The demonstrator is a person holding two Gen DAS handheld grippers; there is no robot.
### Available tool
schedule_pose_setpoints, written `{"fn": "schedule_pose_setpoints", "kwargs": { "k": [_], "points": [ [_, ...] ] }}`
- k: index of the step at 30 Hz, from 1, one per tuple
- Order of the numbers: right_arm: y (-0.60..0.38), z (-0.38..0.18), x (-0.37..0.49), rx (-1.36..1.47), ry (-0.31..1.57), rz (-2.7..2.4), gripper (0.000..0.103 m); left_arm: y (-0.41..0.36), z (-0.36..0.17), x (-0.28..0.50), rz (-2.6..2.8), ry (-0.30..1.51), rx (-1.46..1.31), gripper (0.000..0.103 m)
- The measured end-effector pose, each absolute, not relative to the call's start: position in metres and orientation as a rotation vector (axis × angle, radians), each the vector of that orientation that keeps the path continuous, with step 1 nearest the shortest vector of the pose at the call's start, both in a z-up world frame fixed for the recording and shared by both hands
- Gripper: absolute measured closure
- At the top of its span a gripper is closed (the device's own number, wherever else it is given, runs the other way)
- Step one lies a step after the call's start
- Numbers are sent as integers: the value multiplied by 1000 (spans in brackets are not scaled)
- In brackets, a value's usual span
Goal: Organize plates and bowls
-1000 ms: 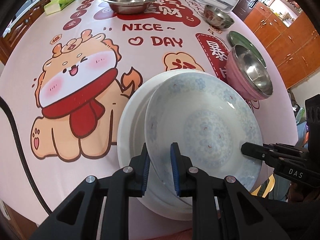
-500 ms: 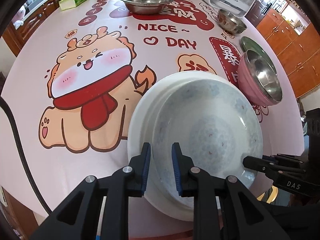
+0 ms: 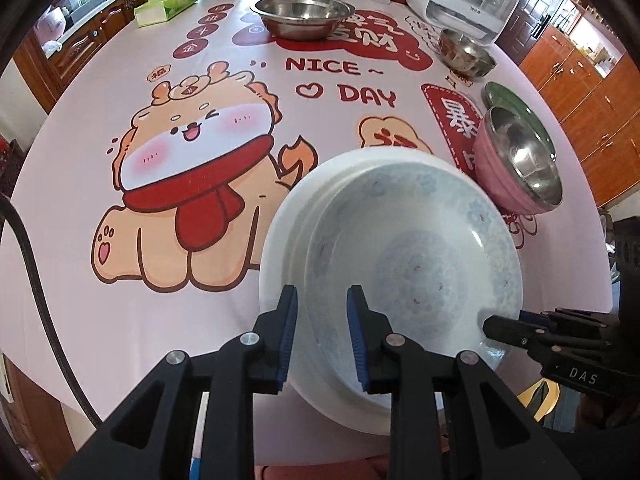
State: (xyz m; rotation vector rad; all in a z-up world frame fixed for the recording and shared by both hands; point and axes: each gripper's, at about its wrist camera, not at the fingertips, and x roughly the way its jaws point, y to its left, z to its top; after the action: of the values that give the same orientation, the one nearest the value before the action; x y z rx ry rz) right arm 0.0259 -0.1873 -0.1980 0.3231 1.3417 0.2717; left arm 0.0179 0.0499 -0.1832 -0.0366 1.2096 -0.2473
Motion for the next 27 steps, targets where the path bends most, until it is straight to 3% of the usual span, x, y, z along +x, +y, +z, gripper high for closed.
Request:
{"fn": "schedule_pose_setpoints", "kwargs": {
  "k": [10,15,27],
  "points": [
    [-172,-191,24,222,1341,236,65,56,-170,20,-279,1160,-57,78],
    [-162,-177,22,126,1286,169,47,63,-168,14,-300,1156,-78,78],
    [-159,-155,-8,181,1172,36,47,85,-153,-3,-360,1129,-60,73]
  ]
}}
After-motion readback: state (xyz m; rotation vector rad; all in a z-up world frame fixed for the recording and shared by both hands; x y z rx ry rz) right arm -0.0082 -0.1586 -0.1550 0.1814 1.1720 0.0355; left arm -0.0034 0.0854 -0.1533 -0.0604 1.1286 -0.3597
